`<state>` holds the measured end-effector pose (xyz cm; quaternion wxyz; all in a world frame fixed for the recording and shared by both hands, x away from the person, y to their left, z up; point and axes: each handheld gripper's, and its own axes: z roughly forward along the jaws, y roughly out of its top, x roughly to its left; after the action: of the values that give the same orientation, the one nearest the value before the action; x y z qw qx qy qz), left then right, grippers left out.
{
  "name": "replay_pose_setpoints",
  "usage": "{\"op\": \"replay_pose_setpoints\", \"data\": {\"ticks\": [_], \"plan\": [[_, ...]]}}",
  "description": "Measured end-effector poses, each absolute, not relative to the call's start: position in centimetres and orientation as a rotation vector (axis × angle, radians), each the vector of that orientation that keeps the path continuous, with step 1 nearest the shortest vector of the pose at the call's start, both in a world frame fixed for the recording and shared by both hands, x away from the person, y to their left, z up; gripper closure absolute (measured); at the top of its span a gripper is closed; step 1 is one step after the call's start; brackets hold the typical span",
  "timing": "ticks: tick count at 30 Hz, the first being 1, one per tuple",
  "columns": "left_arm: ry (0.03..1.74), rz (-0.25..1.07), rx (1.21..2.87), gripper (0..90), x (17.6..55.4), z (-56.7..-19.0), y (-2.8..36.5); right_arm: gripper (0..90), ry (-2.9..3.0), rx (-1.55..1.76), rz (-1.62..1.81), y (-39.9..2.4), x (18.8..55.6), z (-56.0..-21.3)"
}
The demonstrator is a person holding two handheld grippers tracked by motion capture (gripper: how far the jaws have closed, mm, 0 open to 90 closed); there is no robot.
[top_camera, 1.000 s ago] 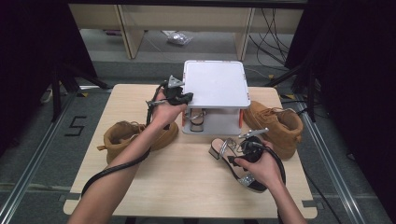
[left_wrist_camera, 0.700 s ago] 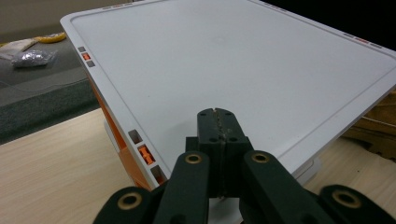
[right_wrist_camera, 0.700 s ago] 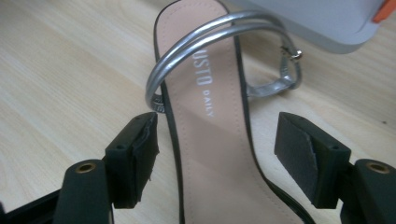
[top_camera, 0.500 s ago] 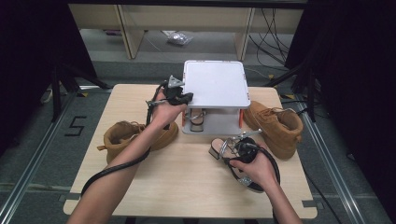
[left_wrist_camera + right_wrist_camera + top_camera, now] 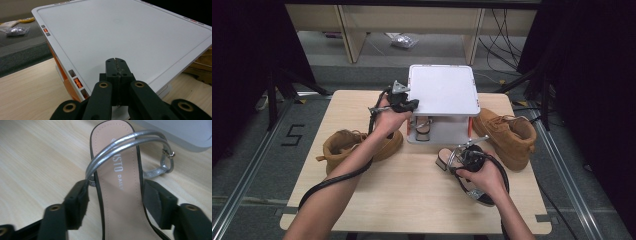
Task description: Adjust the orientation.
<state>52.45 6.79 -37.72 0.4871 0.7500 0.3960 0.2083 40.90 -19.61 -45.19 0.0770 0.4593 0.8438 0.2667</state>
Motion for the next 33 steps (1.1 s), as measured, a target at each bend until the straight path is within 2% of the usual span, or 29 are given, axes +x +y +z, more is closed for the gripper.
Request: {"op": "replay_pose_setpoints", "data": {"ticks": [8, 13, 20, 33], "plan": [[0.962, 0.512, 1.846, 89.9, 52.4, -37.6, 6.9, 67.2, 2.51, 1.451, 0.82, -20.3, 40.8, -44.1], [0.962, 0.513, 1.847, 89.9, 52.4, -37.6, 6.8, 89.9, 2.403, 1.502, 0.854, -20.4, 41.4, -43.4], [0.965, 0.507, 1.827, 89.9, 52.5, -37.7, 6.8, 90.0, 2.327, 1.555, 0.82, -20.2, 44.3, -44.0], [0.962, 0.51, 1.848, 90.0, 52.4, -37.6, 6.9, 90.0, 2.329, 1.632, 0.73, -18.7, 45.8, -45.4]]}}
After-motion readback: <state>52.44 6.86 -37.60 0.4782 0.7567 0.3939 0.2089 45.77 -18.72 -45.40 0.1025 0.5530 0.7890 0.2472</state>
